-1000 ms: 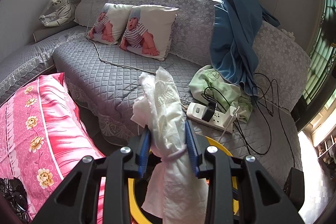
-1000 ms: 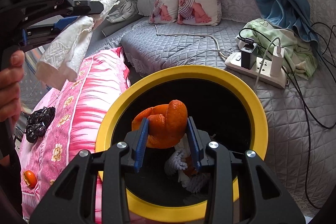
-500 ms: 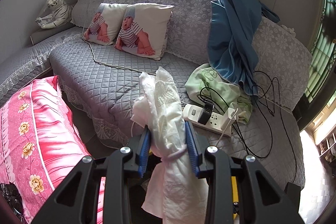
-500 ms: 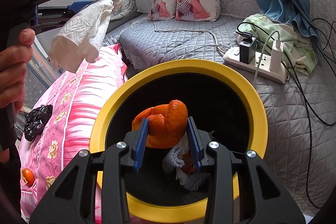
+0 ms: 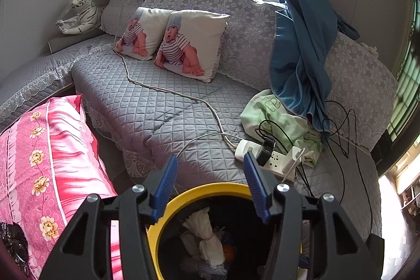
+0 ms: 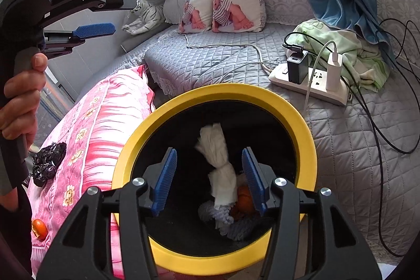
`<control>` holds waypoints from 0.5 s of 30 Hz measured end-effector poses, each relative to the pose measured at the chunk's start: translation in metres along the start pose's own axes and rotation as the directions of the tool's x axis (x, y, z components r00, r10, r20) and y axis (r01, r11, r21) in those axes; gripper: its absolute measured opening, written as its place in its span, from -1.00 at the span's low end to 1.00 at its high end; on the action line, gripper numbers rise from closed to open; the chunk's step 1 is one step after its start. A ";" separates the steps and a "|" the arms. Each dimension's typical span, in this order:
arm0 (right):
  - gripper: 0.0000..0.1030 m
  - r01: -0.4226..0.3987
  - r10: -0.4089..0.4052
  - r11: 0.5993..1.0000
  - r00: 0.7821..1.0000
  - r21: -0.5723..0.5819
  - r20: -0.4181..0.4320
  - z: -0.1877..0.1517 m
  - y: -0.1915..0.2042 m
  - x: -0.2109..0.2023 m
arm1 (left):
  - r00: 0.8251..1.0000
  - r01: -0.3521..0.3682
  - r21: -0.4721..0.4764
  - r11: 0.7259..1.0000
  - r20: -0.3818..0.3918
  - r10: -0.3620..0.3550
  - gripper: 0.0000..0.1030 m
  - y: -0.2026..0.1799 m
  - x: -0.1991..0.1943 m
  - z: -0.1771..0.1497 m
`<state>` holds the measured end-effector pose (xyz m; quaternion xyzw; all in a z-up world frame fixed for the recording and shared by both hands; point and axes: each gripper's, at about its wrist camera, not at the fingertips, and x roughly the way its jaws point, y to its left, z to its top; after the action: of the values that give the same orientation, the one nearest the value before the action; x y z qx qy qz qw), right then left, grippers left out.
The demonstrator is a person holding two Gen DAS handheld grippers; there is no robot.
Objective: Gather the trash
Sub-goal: 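Open both tools over the bin to drop tissue and peel, then move both open tools back to the black bags on the bed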
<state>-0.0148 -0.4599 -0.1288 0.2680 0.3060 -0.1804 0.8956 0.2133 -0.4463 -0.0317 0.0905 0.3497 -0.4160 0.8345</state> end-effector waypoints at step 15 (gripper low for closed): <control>-0.05 -0.034 0.035 0.997 0.999 -0.068 0.023 0.006 0.036 -0.018 | 0.995 -0.059 -0.089 0.994 0.074 0.066 -0.03 0.062 -0.065 -0.002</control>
<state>-0.0082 -0.4319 -0.0998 0.2404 0.2965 -0.1576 0.9107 0.2324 -0.3649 0.0009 0.0491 0.3323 -0.3773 0.8630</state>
